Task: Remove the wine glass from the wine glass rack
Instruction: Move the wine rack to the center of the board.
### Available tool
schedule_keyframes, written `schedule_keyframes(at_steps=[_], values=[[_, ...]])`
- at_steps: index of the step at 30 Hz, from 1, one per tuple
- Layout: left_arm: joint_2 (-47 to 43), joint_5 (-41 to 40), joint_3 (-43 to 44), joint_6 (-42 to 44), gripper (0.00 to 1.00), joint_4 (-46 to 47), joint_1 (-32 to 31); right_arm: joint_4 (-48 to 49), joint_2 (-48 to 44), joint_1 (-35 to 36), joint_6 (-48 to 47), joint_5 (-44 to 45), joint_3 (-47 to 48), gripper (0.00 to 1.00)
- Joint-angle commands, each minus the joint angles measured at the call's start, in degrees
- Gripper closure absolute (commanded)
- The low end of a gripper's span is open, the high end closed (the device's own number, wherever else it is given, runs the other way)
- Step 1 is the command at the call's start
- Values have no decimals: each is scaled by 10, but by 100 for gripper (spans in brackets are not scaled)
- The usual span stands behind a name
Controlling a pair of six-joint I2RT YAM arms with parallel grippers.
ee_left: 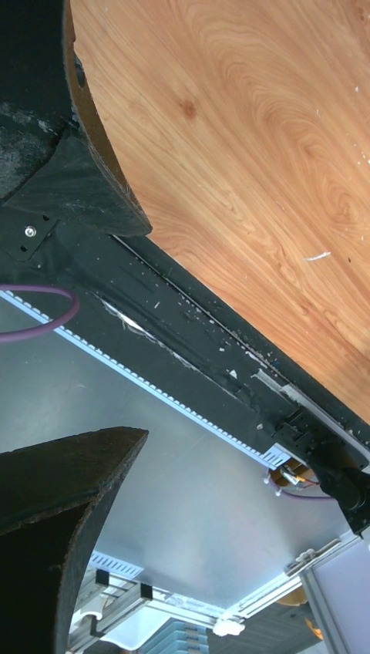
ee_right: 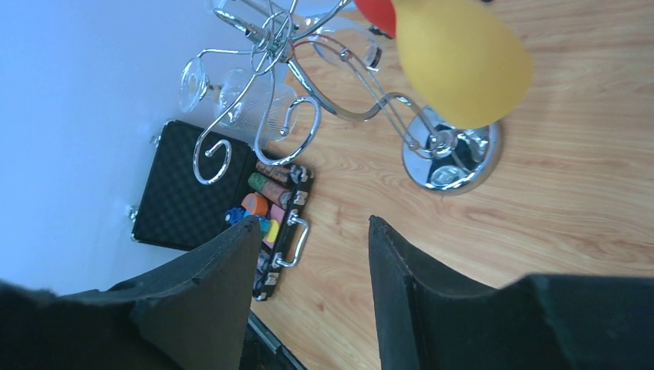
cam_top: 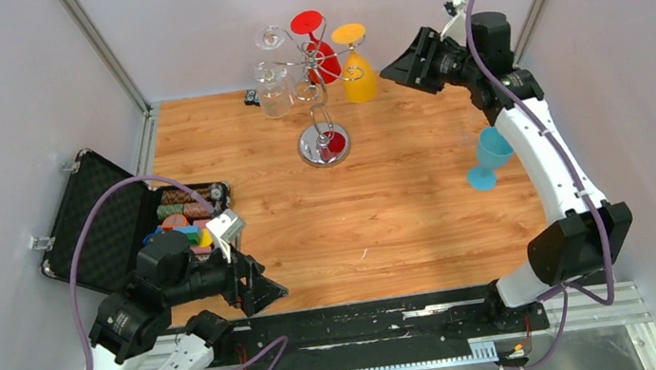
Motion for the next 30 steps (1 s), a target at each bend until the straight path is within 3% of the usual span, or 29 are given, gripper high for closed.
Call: schedule_keyframes(at_steps=[1, 9, 30], values=[[-2, -21, -2, -15, 0, 13, 1, 94, 9, 22, 80, -12, -19, 47], [-7, -34, -2, -21, 0, 11, 1, 173, 22, 41, 173, -8, -58, 47], [-18, -42, -3, -23, 0, 5, 0, 260, 84, 76, 335, 14, -68, 51]])
